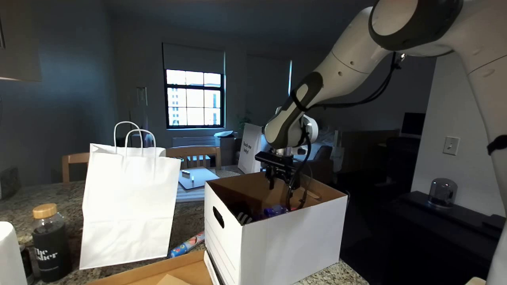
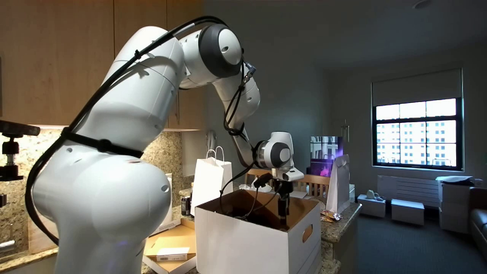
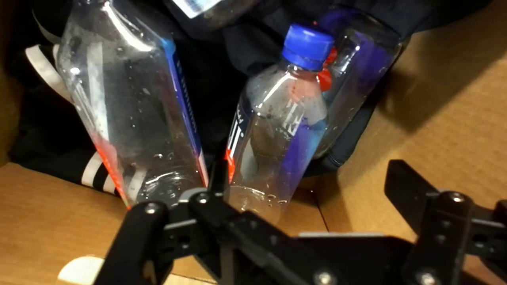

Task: Pick up two bottles from the box and put them on the box cover

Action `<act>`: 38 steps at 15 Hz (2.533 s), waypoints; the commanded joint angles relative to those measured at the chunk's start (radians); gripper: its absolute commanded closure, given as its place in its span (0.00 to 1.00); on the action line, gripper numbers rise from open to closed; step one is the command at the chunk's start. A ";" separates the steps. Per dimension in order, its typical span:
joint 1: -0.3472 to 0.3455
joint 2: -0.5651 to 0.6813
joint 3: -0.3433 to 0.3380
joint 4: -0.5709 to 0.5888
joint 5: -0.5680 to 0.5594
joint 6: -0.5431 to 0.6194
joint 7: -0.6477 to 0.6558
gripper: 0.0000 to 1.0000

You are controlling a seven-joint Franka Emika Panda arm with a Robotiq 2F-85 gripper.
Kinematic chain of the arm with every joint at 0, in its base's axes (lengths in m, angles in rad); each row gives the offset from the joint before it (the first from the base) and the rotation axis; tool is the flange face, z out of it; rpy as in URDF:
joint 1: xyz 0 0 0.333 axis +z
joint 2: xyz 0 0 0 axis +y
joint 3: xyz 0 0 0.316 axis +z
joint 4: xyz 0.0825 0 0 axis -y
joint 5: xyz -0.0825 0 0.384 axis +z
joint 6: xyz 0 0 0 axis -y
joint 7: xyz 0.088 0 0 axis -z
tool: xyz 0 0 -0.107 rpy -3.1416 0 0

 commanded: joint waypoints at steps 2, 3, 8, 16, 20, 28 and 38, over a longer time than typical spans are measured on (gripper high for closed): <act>0.015 0.022 -0.011 0.007 -0.017 0.027 -0.018 0.00; 0.017 0.018 -0.009 0.004 -0.016 0.025 -0.022 0.00; 0.017 0.017 -0.007 0.007 0.005 0.000 -0.007 0.00; 0.024 0.050 -0.017 0.033 -0.007 0.012 0.006 0.00; 0.024 0.087 -0.022 0.067 -0.005 0.011 0.008 0.00; 0.020 0.156 -0.029 0.136 0.008 -0.007 -0.004 0.00; 0.020 0.166 -0.022 0.161 0.011 -0.023 -0.015 0.00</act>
